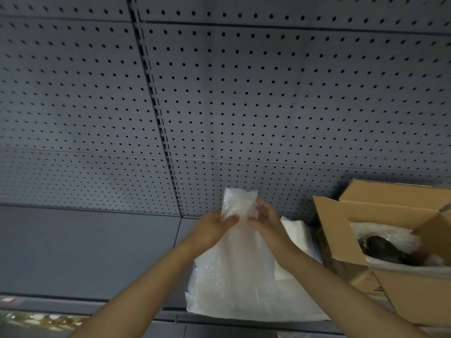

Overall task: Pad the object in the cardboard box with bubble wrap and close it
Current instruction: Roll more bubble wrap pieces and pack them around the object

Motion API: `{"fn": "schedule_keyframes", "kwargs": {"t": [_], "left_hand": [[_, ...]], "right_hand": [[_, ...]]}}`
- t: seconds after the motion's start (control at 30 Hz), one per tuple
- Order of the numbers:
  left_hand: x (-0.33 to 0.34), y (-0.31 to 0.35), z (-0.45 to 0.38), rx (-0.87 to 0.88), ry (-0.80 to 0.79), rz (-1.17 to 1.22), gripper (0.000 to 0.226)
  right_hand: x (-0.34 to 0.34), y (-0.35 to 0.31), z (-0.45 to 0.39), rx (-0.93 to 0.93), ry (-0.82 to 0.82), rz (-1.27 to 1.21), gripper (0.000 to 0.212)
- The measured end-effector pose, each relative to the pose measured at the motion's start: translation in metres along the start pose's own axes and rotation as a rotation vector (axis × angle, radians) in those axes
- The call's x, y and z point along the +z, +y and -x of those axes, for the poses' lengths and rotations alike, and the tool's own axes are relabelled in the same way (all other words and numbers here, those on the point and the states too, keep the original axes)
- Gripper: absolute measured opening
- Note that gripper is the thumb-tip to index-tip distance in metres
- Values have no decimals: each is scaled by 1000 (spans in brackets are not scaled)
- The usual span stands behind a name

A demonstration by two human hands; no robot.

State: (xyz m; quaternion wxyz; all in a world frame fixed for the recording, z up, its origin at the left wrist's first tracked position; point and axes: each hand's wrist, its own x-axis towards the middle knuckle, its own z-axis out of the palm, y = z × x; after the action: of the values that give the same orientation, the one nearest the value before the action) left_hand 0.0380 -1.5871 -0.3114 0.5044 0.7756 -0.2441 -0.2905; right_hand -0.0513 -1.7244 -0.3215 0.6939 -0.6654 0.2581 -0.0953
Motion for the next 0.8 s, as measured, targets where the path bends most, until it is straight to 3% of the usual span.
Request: {"fn": "schedule_keyframes", "kwargs": {"t": [0.13,0.27,0.4,0.5,0.57,0.63,0.8], "left_hand": [[-2,-9,0,-72,-122,165,39],[8,-8,-3,-163,-152,355,33],[10,-10,-2,-191,-186,513,48],[6,-12,-1,-215,-192,573,36],[3,-12,-1,-232,-167,614,39],[2,-11,-2,-252,-122,656,40],[0,-13,-4,-256,-128,811,49]], "right_hand": [[-3,-5,-2,53,-13,-110,35],[5,4,2,56,-56,13,36],[10,11,9,-9,-186,145,44],[10,12,11,-59,-182,210,70],[9,12,11,5,-124,196,97],[7,13,12,66,-93,225,108],[3,13,16,222,-182,209,72]]}}
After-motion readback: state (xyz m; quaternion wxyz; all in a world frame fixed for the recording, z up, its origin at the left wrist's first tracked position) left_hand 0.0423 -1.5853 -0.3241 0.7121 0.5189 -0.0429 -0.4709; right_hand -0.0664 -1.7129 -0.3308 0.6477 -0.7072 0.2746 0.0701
